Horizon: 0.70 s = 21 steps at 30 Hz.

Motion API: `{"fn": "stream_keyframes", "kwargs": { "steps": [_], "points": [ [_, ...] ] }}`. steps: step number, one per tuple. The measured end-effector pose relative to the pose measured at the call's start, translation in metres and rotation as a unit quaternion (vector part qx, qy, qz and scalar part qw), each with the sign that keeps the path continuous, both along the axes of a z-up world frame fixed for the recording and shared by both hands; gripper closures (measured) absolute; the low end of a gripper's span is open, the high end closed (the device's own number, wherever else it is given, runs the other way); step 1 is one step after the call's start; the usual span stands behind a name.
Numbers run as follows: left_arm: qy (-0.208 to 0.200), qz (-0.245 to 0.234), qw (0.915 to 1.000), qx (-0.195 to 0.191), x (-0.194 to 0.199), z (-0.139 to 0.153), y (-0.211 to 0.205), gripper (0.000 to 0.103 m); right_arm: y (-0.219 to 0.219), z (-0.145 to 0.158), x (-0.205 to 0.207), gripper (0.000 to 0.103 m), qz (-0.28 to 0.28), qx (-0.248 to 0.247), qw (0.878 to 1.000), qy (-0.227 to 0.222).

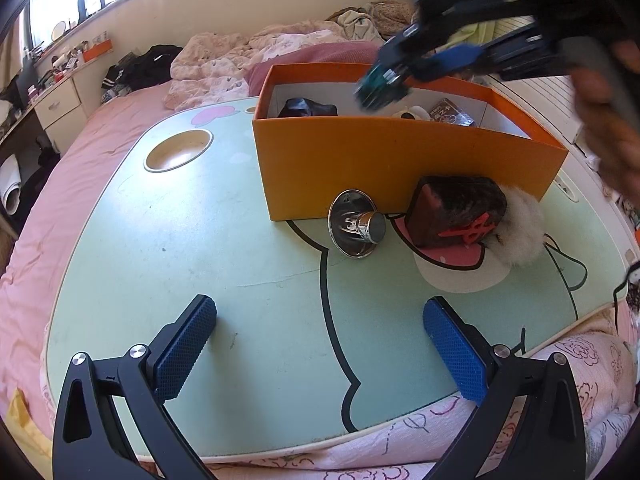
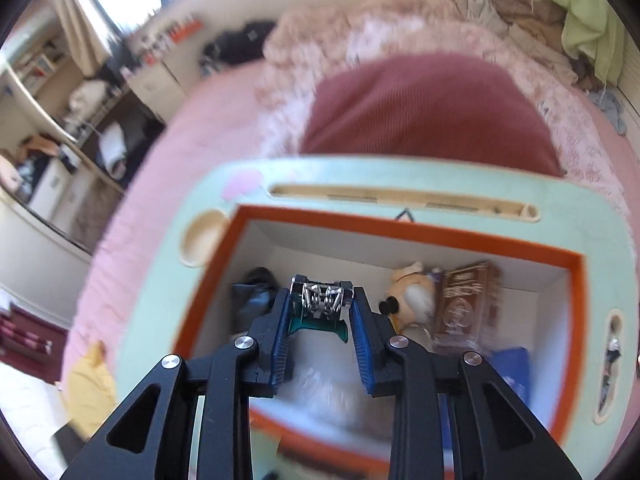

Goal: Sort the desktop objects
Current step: 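Grasp the black toy car with the right gripper and lift it out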

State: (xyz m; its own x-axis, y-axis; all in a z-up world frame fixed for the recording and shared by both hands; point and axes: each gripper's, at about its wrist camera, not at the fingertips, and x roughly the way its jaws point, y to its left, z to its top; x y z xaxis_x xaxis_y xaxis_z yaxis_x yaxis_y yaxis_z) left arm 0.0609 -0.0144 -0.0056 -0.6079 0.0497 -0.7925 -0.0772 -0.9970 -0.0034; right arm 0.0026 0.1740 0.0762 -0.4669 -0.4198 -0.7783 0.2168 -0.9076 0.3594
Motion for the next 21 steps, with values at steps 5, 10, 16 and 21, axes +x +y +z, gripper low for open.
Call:
{"fn": "stream_keyframes", "kwargs": {
  "steps": [5,10,16,21],
  "points": [
    [0.000,-0.001,1.0000,0.000,0.000,0.000,0.000,0.000,0.037,0.024,0.054,0.076,-0.005,-0.032,0.999,0.030],
    [0.000,-0.001,1.0000,0.000,0.000,0.000,-0.001,0.000,0.078,0.007,0.089,0.075,-0.030,-0.052,0.998,0.008],
    [0.000,-0.001,1.0000,0.000,0.000,0.000,-0.001,0.000,0.086,-0.028,0.105,0.075,-0.041,-0.039,0.998,-0.015],
    [0.001,-0.001,1.0000,0.000,0.001,0.001,0.000,0.000,0.066,-0.064,0.104,0.075,-0.019,-0.010,0.999,-0.042]
  ]
}}
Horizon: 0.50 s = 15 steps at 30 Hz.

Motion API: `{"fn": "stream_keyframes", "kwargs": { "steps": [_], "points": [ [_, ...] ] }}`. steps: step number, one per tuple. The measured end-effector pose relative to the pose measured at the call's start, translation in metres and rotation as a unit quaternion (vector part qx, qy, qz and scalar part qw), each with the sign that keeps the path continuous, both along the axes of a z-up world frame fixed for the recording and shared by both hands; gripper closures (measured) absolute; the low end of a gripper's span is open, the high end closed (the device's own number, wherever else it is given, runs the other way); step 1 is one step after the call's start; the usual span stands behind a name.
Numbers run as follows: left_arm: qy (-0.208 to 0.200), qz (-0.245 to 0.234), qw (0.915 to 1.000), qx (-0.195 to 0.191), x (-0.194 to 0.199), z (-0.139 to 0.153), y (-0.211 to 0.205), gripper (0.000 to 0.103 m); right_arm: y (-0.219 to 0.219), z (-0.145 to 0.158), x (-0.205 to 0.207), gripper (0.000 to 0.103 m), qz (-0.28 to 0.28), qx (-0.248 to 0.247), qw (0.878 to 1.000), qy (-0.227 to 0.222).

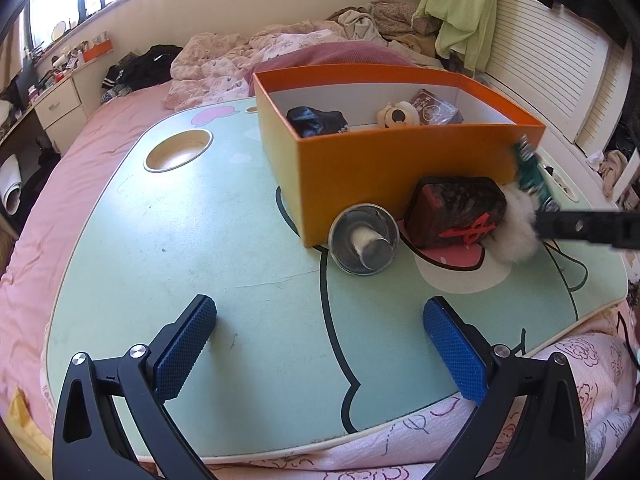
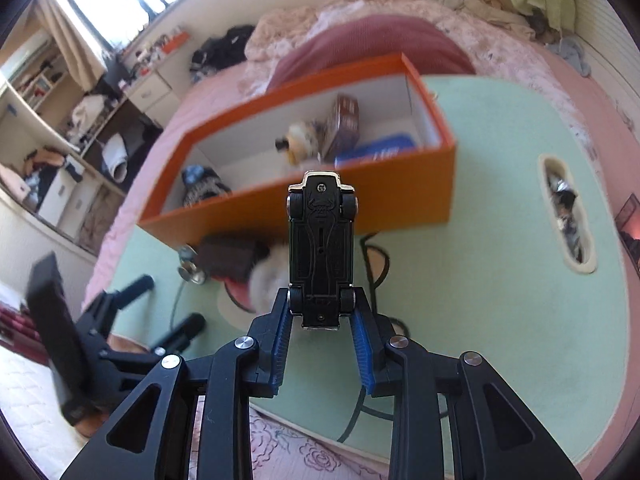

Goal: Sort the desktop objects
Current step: 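Lower the toy car onto the table and open the right gripper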

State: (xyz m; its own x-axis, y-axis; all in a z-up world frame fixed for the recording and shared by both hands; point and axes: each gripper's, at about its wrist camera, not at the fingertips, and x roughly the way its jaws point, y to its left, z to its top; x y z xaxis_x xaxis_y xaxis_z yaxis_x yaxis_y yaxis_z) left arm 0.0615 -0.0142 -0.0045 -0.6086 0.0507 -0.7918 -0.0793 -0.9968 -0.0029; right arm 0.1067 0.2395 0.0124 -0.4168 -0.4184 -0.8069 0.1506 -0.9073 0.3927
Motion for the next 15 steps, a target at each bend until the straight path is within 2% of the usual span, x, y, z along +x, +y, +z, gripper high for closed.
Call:
{"fn": "stream_keyframes", "kwargs": {
  "steps": [5,6,7,8,9,13,15],
  "points": [
    [-0.001,-0.001,1.0000,0.000,-0.001,0.001,0.000,0.000,0.002,0.000,0.006,0.072,-0.001,0.016,1.000,0.016],
    [-0.001,-0.001,1.0000,-0.001,-0.001,0.001,-0.001,0.000,0.004,0.002,0.010,0.066,-0.005,0.012,1.000,0.025],
    [0.000,0.000,1.0000,-0.001,-0.001,0.002,0.000,0.000,0.008,0.005,0.014,0.048,-0.011,0.006,0.999,0.036],
    [-0.001,0.000,1.0000,0.000,-0.001,0.001,-0.001,0.000,0.011,0.008,0.018,0.034,-0.018,0.000,0.999,0.049],
    [-0.001,0.000,1.0000,0.000,-0.001,0.001,-0.001,0.000,0.013,0.011,0.023,0.031,-0.027,-0.004,0.998,0.063],
    [-0.001,-0.001,1.0000,0.000,-0.001,0.001,-0.001,0.000,0.027,0.028,0.023,0.030,-0.068,-0.001,0.993,0.094],
    [0.000,-0.001,1.0000,0.000,-0.001,0.002,0.000,0.000,0.044,0.044,0.012,0.030,-0.123,-0.006,0.985,0.118]
  ]
}}
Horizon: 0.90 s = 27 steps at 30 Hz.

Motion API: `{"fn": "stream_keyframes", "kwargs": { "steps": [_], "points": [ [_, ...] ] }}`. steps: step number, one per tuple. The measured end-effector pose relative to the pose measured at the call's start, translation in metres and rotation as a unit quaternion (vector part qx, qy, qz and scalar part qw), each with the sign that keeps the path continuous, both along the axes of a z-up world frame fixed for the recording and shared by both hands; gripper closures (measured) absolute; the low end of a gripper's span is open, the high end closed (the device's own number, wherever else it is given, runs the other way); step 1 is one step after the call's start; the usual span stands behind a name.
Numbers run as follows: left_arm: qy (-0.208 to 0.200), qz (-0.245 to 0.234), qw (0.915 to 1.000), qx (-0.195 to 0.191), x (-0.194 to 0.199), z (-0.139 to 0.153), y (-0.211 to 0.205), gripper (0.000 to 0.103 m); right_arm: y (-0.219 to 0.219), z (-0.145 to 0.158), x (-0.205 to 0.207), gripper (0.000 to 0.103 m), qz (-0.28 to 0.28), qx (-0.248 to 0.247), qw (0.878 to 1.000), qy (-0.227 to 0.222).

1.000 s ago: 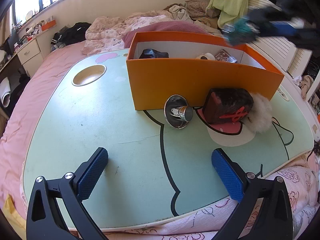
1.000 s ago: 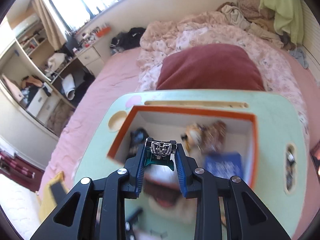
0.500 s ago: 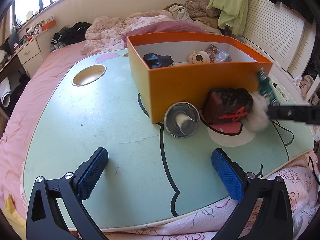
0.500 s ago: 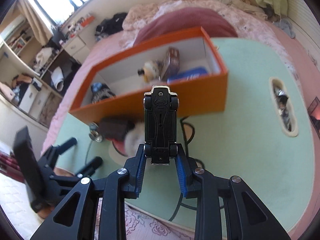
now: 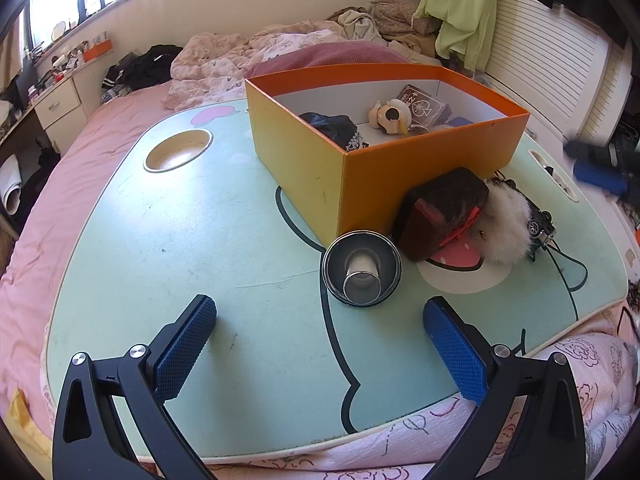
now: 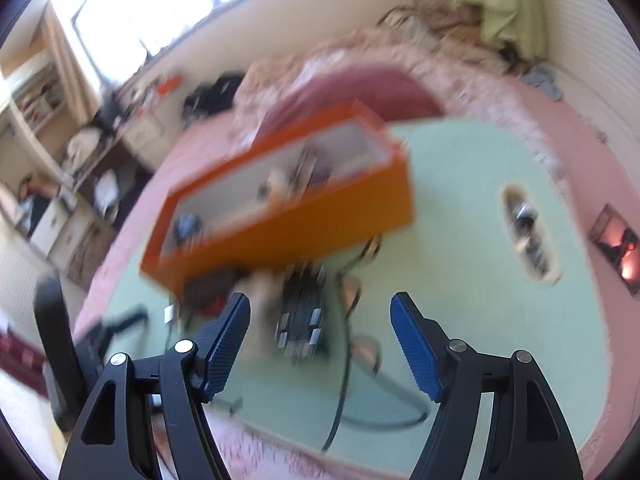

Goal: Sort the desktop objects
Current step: 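Lower the toy car onto the table and open the right gripper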

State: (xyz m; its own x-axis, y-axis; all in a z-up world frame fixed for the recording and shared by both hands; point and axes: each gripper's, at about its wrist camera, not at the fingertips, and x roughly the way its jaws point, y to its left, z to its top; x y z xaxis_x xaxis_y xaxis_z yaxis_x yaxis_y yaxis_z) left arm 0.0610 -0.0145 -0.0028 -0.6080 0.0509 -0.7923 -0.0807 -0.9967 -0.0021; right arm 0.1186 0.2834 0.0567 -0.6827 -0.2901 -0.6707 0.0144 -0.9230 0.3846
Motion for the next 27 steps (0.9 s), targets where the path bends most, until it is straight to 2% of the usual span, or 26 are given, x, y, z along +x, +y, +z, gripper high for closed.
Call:
{"fn": "stream_keyframes", "kwargs": {
  "steps": [2,5,7,9,11,13,15,19,23,25,27],
  "points": [
    [0.000,0.000,1.0000,0.000,0.000,-0.001,-0.001,0.000,0.018,0.010,-0.017,0.029,-0.045,-0.025,0.999,0.015],
    [0.000,0.000,1.0000,0.000,0.000,-0.001,0.000,0.000,0.037,0.011,-0.060,0.027,-0.075,-0.046,0.996,-0.006],
    [0.000,0.000,1.0000,0.000,0.000,0.000,0.000,0.000,0.032,0.007,-0.084,0.027,-0.066,-0.026,0.997,-0.027],
    [0.000,0.000,1.0000,0.000,-0.001,-0.001,0.000,0.000,0.020,-0.001,-0.101,0.029,-0.032,-0.023,0.998,-0.046],
    [0.000,0.001,1.0000,0.000,-0.001,0.000,0.000,0.000,0.011,-0.011,-0.102,0.053,-0.017,-0.008,0.997,-0.071],
    [0.000,0.001,1.0000,0.000,-0.001,0.000,0.000,0.000,0.002,-0.023,-0.096,0.063,-0.016,0.026,0.996,-0.080],
    [0.000,0.000,1.0000,0.000,-0.001,0.000,0.001,0.000,-0.002,-0.031,-0.082,0.063,-0.004,0.022,0.997,-0.067],
    [0.000,0.000,1.0000,0.000,-0.001,0.001,0.002,0.000,-0.002,-0.035,-0.065,0.063,-0.005,0.015,0.997,-0.073],
    [0.000,0.000,1.0000,0.000,-0.001,0.001,0.002,0.000,-0.006,-0.033,-0.049,0.061,-0.007,0.025,0.997,-0.074],
    [0.000,0.000,1.0000,0.000,-0.001,0.001,0.003,0.000,-0.008,-0.024,-0.045,0.059,-0.012,0.013,0.997,-0.081],
    [0.000,0.000,1.0000,0.000,-0.001,0.002,0.003,0.000,-0.012,-0.017,-0.047,0.059,-0.006,0.024,0.997,-0.070]
  ]
}}
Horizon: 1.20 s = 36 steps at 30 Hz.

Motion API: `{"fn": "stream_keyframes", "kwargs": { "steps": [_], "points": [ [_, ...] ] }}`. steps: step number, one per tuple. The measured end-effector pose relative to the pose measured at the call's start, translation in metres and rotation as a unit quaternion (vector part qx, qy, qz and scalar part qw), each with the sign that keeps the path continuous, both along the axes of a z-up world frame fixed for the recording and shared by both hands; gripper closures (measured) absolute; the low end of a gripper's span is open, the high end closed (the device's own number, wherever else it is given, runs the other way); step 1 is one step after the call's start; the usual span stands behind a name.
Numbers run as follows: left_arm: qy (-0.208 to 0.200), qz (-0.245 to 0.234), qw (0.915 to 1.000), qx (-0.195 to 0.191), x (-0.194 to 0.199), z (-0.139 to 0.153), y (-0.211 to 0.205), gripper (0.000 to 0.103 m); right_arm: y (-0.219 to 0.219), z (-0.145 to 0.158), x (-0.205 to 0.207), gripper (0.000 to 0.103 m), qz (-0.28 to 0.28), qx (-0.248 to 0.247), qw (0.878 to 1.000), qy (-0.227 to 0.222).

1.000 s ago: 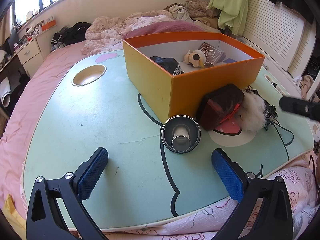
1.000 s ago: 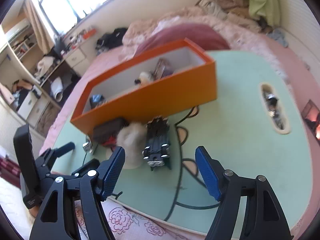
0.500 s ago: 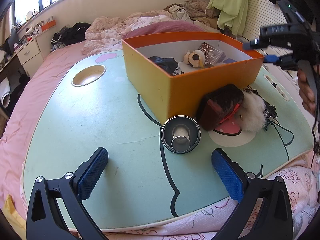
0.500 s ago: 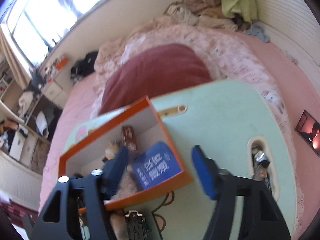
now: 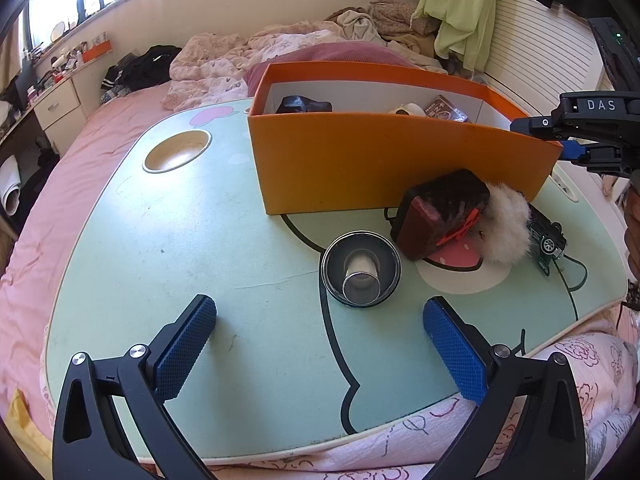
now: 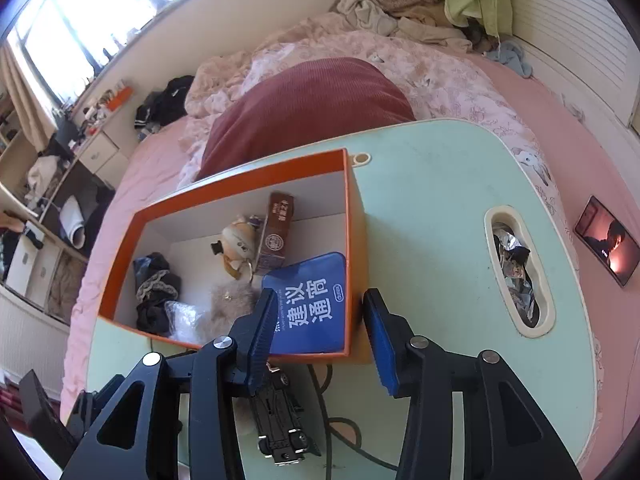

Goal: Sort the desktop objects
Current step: 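Lower the toy car onto the table and open the right gripper, then grasp the black lace-trimmed pouch in the box with the left gripper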

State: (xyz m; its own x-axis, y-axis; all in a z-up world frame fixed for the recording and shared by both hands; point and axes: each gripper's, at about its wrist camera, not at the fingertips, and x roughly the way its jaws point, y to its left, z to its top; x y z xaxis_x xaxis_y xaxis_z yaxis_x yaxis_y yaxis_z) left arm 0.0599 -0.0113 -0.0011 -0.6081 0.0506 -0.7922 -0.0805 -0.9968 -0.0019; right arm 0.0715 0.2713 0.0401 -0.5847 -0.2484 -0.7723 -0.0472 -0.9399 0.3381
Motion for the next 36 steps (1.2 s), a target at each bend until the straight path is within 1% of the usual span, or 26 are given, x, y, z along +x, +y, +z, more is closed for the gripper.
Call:
{"fn": "stream_keyframes", "kwargs": {
  "steps": [2,4,6,8,9,10,13,15,17,19,20,21,22,23,24,25,30,34,36],
  "points": [
    [0.000,0.000,1.0000,0.000,0.000,0.000,0.000,0.000,-0.001,0.000,-0.003,0.059,0.007,0.009,1.000,0.007],
    [0.000,0.000,1.0000,0.000,0.000,-0.001,-0.001,0.000,0.005,0.002,0.000,0.059,-0.002,-0.010,1.000,0.020],
    [0.000,0.000,1.0000,0.000,0.000,0.000,-0.001,0.000,0.010,0.010,0.012,0.051,-0.013,-0.027,0.998,0.052],
    [0.000,0.000,1.0000,0.000,0.000,0.000,0.000,0.000,0.010,0.021,0.025,0.035,-0.022,-0.015,0.997,0.078],
    [0.000,0.000,1.0000,0.000,0.000,0.000,0.000,0.000,0.008,0.026,0.038,0.033,-0.021,-0.003,0.996,0.091],
    [0.000,0.000,1.0000,0.000,0.000,0.000,0.000,0.000,0.005,0.029,0.045,0.031,-0.014,0.003,0.996,0.093],
    [0.000,0.000,1.0000,0.000,0.000,0.000,-0.001,0.000,-0.012,0.024,0.076,0.031,0.030,0.019,0.997,0.073],
    [0.000,0.000,1.0000,0.000,0.000,0.000,0.000,0.000,-0.025,0.010,0.094,0.029,0.061,0.038,0.996,0.046],
    [0.000,0.000,1.0000,0.000,0.000,0.000,0.000,0.000,-0.036,-0.005,0.102,0.029,0.082,0.059,0.995,0.022],
    [0.000,0.000,1.0000,0.000,0.000,0.000,-0.001,0.000,-0.043,-0.025,0.107,0.029,0.090,0.083,0.992,0.002],
    [0.000,0.000,1.0000,0.000,0.000,0.000,-0.001,0.000,-0.044,-0.030,0.107,0.028,0.088,0.095,0.992,0.003],
    [0.000,0.000,1.0000,-0.002,0.000,0.000,0.000,0.000,-0.046,-0.033,0.108,0.026,0.081,0.117,0.990,0.011],
    [0.000,0.000,1.0000,-0.002,0.000,0.000,0.001,0.000,-0.049,-0.035,0.108,0.022,0.081,0.131,0.988,0.012],
    [0.000,0.000,1.0000,-0.001,0.000,0.000,0.001,0.000,-0.053,-0.037,0.108,0.012,0.090,0.142,0.986,0.008],
    [0.000,0.000,1.0000,-0.001,0.000,0.001,0.002,0.000,-0.057,-0.039,0.108,0.005,0.100,0.145,0.984,0.003],
    [0.000,-0.001,1.0000,-0.002,0.000,0.001,0.001,0.000,-0.059,-0.041,0.107,0.000,0.105,0.147,0.983,0.001],
    [0.002,0.001,1.0000,0.001,0.000,0.001,0.001,0.000,-0.054,-0.042,0.110,0.000,0.106,0.143,0.984,0.001],
    [0.011,0.011,0.9993,0.034,-0.001,0.005,-0.013,0.001,-0.055,-0.042,0.110,0.000,0.106,0.143,0.984,0.001],
    [0.028,0.005,0.9987,0.043,0.001,0.014,-0.017,0.006,-0.055,-0.042,0.110,0.000,0.106,0.144,0.984,0.001]
  ]
}}
